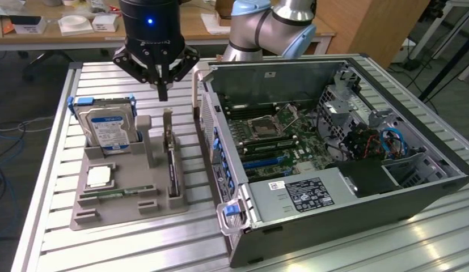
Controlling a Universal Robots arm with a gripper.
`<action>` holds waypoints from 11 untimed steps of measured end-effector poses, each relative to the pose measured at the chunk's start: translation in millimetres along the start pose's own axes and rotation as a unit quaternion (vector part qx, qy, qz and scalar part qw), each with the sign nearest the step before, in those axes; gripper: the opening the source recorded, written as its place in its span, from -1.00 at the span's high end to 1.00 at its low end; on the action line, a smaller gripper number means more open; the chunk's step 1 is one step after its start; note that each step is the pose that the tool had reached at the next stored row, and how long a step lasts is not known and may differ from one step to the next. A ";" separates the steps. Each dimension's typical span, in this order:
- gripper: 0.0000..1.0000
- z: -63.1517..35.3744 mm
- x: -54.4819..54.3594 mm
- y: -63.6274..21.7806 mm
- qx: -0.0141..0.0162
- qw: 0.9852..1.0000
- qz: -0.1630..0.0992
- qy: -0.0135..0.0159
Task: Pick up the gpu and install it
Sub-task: 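Pick up the gpu and move the gpu toward the slot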
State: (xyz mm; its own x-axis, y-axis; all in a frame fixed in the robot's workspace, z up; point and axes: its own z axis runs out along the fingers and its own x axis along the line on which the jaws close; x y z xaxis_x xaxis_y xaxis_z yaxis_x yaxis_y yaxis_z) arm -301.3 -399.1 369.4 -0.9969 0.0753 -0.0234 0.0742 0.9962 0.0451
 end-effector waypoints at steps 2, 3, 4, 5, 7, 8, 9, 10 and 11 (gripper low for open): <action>0.79 0.5 0.0 -0.1 0.000 1.000 0.000 0.000; 0.79 0.9 0.0 -0.2 0.000 1.000 0.000 0.000; 0.79 1.2 0.0 -0.3 0.000 1.000 0.000 0.000; 0.79 1.5 0.0 -0.5 0.000 1.000 0.000 0.000; 0.79 2.3 -0.1 -1.3 0.000 1.000 0.000 0.000; 0.79 2.5 -0.1 -1.9 0.000 1.000 0.000 0.000; 0.79 2.8 -0.2 -2.8 0.000 1.000 0.000 0.000; 0.79 3.0 -0.2 -3.7 0.000 1.000 0.000 0.000; 0.79 3.2 -0.3 -4.5 0.000 1.000 0.000 0.000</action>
State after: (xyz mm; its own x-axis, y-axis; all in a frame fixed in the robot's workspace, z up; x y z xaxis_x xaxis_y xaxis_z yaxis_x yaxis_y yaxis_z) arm -301.3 -403.5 366.0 -0.9969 0.0752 -0.0233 0.0741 0.9962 0.0452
